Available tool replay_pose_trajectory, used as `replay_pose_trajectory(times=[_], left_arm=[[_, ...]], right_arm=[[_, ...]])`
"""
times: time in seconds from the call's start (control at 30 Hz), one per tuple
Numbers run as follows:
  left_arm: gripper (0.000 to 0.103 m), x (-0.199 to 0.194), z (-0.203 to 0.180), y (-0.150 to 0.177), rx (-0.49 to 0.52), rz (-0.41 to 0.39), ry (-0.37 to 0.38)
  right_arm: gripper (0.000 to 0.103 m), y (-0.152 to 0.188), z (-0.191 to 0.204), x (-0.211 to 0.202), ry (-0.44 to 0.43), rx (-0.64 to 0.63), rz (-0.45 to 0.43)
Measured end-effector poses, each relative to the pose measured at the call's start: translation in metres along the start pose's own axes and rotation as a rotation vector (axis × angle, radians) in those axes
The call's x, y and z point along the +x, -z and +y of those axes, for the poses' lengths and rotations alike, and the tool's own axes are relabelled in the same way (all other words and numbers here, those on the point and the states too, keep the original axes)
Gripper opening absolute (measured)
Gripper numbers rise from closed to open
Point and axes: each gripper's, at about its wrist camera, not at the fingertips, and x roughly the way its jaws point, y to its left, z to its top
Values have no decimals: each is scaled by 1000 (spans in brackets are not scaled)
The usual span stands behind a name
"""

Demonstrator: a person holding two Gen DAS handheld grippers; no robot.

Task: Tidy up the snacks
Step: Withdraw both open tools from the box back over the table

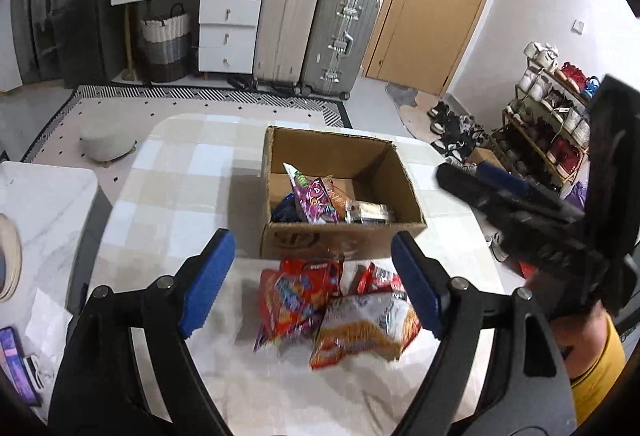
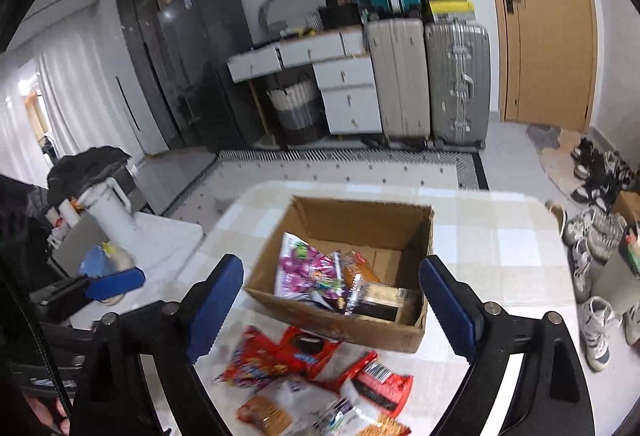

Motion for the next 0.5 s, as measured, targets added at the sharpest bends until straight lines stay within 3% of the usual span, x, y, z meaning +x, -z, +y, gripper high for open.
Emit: replay_pose_trajectory(times=[0.1, 0.23, 0.33, 0.4, 0.5], left_arm=[[79, -39, 3, 12, -7, -45, 8], [85, -103, 7, 34, -19, -160, -16], [90, -149, 10, 58, -13, -241, -17], [103, -176, 9, 78, 5, -286, -27], [103, -209, 5, 110, 50, -381, -80]], right_arm=[[91, 2, 14, -38, -11, -14, -45], [97, 11, 38, -111, -51, -24, -179], [102, 32, 60, -163, -79, -38, -280], [102, 49, 73, -189, -90, -53, -324], [102, 80, 88, -218, -68, -76, -364]])
